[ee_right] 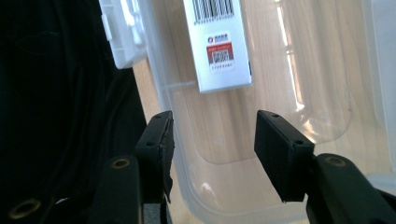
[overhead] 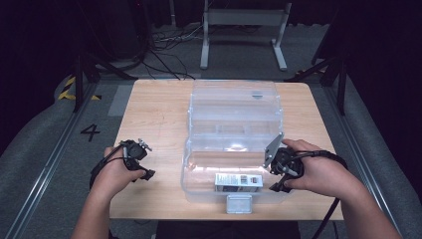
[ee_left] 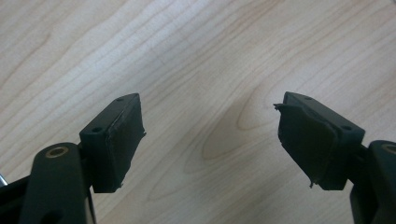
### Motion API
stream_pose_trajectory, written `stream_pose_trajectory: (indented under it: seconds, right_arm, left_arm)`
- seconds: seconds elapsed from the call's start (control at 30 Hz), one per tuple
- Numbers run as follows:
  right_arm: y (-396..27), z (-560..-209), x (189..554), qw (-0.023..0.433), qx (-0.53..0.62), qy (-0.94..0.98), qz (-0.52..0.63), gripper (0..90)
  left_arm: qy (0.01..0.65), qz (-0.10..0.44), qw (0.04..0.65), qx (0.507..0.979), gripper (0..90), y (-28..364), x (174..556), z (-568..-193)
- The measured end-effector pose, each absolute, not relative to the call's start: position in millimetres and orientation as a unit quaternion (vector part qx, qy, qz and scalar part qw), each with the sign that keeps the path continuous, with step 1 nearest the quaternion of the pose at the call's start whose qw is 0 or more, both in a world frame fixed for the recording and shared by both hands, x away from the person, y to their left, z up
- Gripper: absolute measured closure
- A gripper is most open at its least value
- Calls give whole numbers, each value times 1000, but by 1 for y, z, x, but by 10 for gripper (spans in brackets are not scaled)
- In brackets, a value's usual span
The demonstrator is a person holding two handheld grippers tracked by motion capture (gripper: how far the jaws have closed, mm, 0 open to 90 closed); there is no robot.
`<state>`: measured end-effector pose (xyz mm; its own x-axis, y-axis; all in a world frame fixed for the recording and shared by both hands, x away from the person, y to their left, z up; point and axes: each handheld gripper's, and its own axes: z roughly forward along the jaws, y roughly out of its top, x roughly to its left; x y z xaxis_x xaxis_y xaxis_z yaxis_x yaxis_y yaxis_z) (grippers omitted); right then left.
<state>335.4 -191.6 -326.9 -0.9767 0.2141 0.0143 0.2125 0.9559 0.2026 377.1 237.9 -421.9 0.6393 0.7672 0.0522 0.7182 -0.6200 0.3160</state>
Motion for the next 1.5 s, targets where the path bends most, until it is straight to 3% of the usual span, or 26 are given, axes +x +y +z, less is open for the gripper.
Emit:
stream_pose_trajectory:
  seconds: [0.13,0.33,0.8,0.93,1.0,1.5]
  right_arm:
    - [-198,-329,331,0,115,989,95,495]
    - [-200,-345,328,-1,111,991,75,500]
    - [-189,-380,324,-12,90,995,49,570]
    - [-186,-387,323,-16,83,995,43,579]
    - [-184,-391,323,-21,80,996,38,584]
    - [-176,-417,320,-18,65,998,14,691]
  left_arm:
    - [414,92,134,896,228,238,378,-422]
    - [420,34,110,900,306,232,375,-429]
    - [410,33,168,896,346,232,374,-433]
    - [413,39,164,895,331,232,374,-431]
    - [419,44,144,895,278,231,373,-430]
    - [407,49,162,898,325,230,374,-424]
